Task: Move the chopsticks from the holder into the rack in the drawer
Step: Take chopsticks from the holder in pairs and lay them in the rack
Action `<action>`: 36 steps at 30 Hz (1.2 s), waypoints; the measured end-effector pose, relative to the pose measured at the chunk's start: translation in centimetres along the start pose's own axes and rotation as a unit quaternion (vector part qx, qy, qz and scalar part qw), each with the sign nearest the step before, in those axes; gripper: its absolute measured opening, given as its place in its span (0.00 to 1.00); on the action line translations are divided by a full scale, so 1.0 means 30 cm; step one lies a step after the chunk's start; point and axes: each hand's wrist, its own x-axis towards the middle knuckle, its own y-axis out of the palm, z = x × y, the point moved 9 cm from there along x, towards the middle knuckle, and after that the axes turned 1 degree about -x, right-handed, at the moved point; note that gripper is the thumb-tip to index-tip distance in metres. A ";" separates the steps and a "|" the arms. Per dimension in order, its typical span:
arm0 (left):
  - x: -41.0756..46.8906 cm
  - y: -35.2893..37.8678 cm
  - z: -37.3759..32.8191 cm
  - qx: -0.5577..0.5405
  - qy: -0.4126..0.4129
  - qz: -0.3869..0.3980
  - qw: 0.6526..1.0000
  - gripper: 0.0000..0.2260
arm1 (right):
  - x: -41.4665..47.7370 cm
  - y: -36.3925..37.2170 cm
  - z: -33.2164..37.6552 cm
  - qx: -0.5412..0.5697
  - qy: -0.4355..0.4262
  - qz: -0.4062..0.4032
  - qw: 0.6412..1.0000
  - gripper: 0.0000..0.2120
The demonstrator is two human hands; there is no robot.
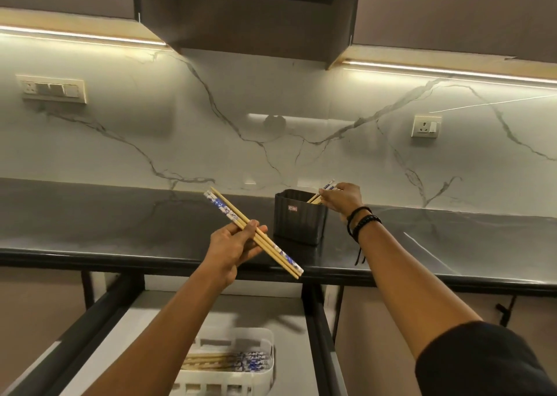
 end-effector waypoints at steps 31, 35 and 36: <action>-0.062 -0.157 0.206 0.213 0.073 0.010 0.974 0.06 | -0.490 0.293 -0.123 0.090 -0.107 0.151 0.979 0.08; -0.045 -0.268 0.162 0.209 0.102 -0.127 0.964 0.05 | -0.445 0.218 -0.227 0.278 0.015 0.098 0.956 0.07; -0.044 -0.281 0.169 0.175 0.084 -0.131 0.972 0.06 | -0.447 0.222 -0.251 0.310 0.041 0.109 0.943 0.07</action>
